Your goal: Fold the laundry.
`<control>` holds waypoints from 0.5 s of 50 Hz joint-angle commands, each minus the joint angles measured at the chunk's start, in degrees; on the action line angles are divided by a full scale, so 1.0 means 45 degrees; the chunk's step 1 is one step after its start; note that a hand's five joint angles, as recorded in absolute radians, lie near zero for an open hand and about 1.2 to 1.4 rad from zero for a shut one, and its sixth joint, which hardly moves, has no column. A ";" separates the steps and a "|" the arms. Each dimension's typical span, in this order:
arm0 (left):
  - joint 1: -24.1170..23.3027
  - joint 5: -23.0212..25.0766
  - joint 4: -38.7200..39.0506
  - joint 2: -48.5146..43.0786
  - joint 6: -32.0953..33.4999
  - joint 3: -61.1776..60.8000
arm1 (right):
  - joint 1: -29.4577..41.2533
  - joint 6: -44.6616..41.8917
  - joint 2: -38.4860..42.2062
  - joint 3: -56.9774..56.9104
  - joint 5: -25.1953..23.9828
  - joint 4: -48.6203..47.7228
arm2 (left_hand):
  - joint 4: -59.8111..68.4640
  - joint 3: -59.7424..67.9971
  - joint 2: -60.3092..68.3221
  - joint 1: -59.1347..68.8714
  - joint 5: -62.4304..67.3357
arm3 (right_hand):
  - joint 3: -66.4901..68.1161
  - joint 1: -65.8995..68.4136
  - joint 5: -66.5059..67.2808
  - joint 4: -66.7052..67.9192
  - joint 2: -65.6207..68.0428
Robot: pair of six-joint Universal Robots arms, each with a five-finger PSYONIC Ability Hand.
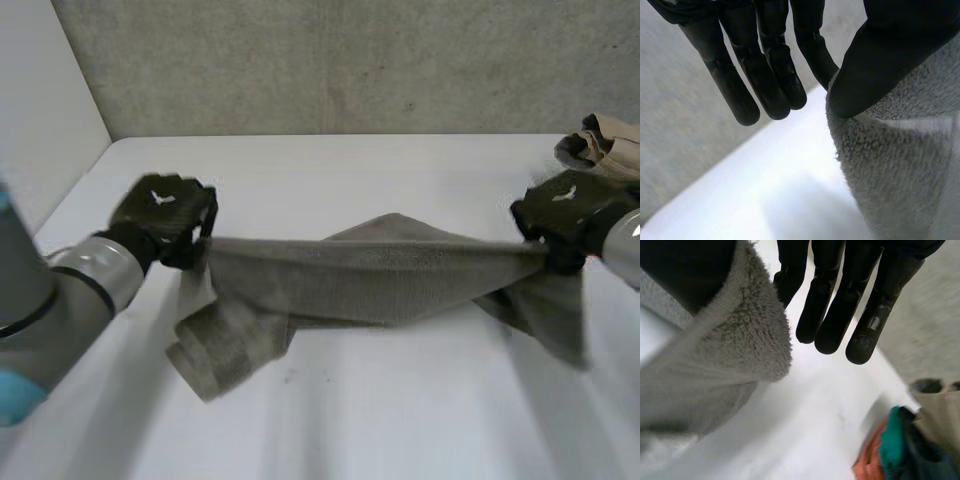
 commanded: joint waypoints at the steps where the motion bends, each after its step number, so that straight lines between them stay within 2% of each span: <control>1: -0.0193 -0.0367 0.0211 -0.3981 0.2120 0.3888 | 0.1060 -0.0810 0.3734 -0.2709 0.1787 -0.1114 | 0.2481 0.2594 0.2512 0.3071 0.3253 | 0.2723 0.4054 0.3189 0.2673 0.2729; 5: -0.0428 -0.0758 0.0990 -0.4882 0.2199 0.6857 | 0.1509 -0.0712 0.4615 -0.4584 0.2452 -0.4175 | 0.2481 0.2594 0.2512 0.3071 0.3253 | 0.2723 0.4054 0.3189 0.2673 0.2729; 6: -0.0486 -0.0758 0.1495 -0.4921 0.2198 0.7443 | 0.1626 -0.0557 0.4635 -0.5109 0.2608 -0.5943 | 0.2481 0.2594 0.2512 0.3071 0.3253 | 0.2723 0.4054 0.3189 0.2673 0.2729; 8: -0.0507 -0.0739 0.3154 -0.4902 0.2199 0.8500 | 0.1685 -0.0322 0.4616 -0.5445 0.2668 -0.7826 | 0.2481 0.2594 0.2512 0.3071 0.3253 | 0.2723 0.4054 0.3189 0.2673 0.2729; 9: -0.0487 -0.0739 0.3837 -0.4883 0.2179 0.8639 | 0.1705 -0.0128 0.4519 -0.5621 0.2803 -0.9692 | 0.2481 0.2594 0.2512 0.3071 0.3253 | 0.2723 0.4054 0.3189 0.2673 0.2729; 10: -0.0487 -0.0739 0.4540 -0.4844 0.2179 0.8737 | 0.1724 -0.0049 0.4441 -0.5719 0.2843 -1.0503 | 0.2481 0.2594 0.2512 0.3071 0.3253 | 0.2723 0.4054 0.3189 0.2673 0.2729; 11: -0.0545 -0.0797 0.6056 -0.4728 0.2140 0.8757 | 0.1744 0.0010 0.4324 -0.5740 0.2882 -1.1227 | 0.2481 0.2594 0.2512 0.3071 0.3253 | 0.2723 0.4054 0.3189 0.2673 0.2729; 13: -0.0604 -0.0817 0.7430 -0.4435 0.2043 0.8699 | 0.1822 0.0127 0.3935 -0.5759 0.2999 -1.2574 | 0.2481 0.2594 0.2512 0.3071 0.3253 | 0.2723 0.4054 0.3189 0.2673 0.2729; 16: -0.0721 -0.0778 0.8278 -0.3830 0.1964 0.8115 | 0.1978 0.0186 0.3640 -0.5798 0.3019 -1.2835 | 0.2481 0.2594 0.2512 0.3071 0.3253 | 0.2723 0.4054 0.3189 0.2673 0.2729; 20: -0.0682 -0.0758 0.7908 -0.3263 0.1886 0.6905 | 0.2251 0.0206 0.3249 -0.5409 0.2883 -1.2446 | 0.2481 0.2594 0.2512 0.3071 0.3253 | 0.2723 0.4054 0.3189 0.2673 0.2729; 25: -0.0643 -0.0680 0.7146 -0.2326 0.1945 0.4387 | 0.2252 0.0167 0.2547 -0.3481 0.2514 -1.0557 | 0.2481 0.2594 0.2512 0.3071 0.3253 | 0.2723 0.4054 0.3189 0.2673 0.2729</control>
